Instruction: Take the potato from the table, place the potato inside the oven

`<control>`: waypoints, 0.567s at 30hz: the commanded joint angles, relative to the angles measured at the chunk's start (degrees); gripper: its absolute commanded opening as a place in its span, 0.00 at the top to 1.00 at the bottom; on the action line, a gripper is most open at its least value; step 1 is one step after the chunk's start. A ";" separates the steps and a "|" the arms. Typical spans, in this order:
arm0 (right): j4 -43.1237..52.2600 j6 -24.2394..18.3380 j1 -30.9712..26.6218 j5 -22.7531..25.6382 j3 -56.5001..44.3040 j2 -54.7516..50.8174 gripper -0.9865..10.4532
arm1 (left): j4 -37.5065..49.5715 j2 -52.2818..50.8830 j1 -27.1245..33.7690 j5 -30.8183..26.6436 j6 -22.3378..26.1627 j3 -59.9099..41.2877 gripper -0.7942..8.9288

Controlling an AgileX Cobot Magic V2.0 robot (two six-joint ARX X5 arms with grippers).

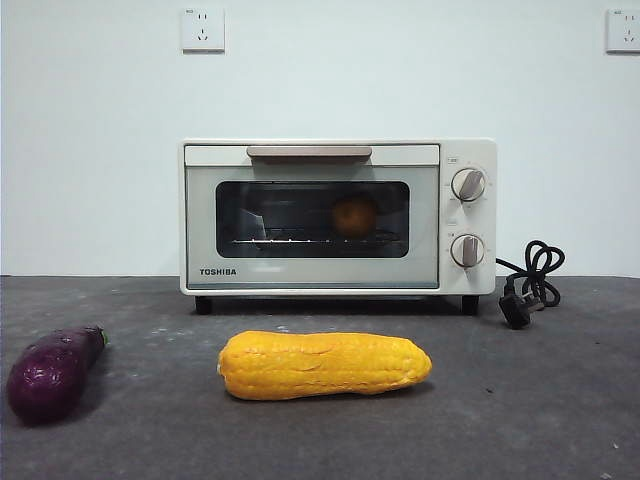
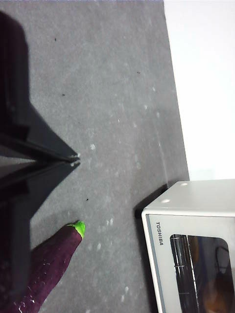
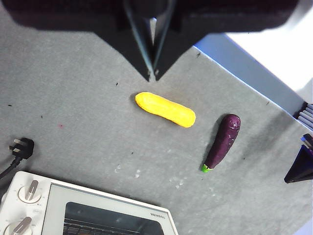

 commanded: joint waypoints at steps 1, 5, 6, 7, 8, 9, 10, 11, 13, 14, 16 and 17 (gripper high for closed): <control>0.33 -0.26 0.09 0.13 -0.02 -0.09 0.91 | 0.02 -0.04 0.15 -0.13 -1.38 -0.85 0.92; 0.33 -0.26 0.09 0.13 -0.02 -0.09 0.91 | 0.04 -0.04 0.15 -0.15 -1.36 -0.85 0.92; 0.33 -0.26 0.09 0.13 -0.02 -0.09 0.91 | 0.02 -0.04 0.15 -0.15 -1.36 -0.85 0.92; 0.33 -0.26 0.09 0.13 -0.02 -0.09 0.91 | 0.02 -0.04 0.15 -0.15 -1.38 -0.85 0.92; 0.33 -0.26 0.09 0.13 -0.02 -0.09 0.91 | 0.02 -0.04 0.15 -0.15 -1.38 -0.85 0.92; 0.33 -0.26 0.09 0.13 -0.02 -0.09 0.91 | 0.02 -0.04 0.15 -0.15 -1.38 -0.85 0.92; 0.33 -0.26 0.09 0.13 -0.02 -0.09 0.91 | 0.02 -0.04 0.15 -0.15 -1.36 -0.85 0.92; 0.33 -0.26 0.09 0.13 -0.02 -0.09 0.91 | 0.04 -0.04 0.15 -0.15 -1.38 -0.85 0.92; 0.33 -0.28 0.09 0.13 -0.02 -0.09 0.91 | 0.02 -0.04 0.15 -0.15 -1.38 -0.85 0.92; 0.31 -0.33 0.09 0.17 -0.02 -0.09 0.91 | 0.04 -0.04 0.15 -0.15 -1.38 -0.85 0.92; 0.48 -2.27 0.09 0.26 -0.02 -0.11 0.91 | 0.02 -0.04 0.15 -0.15 -1.36 -0.85 0.92; 0.61 -3.96 -0.02 0.46 -0.02 -0.15 0.91 | 0.02 -0.04 0.15 -0.15 -1.38 -0.85 0.92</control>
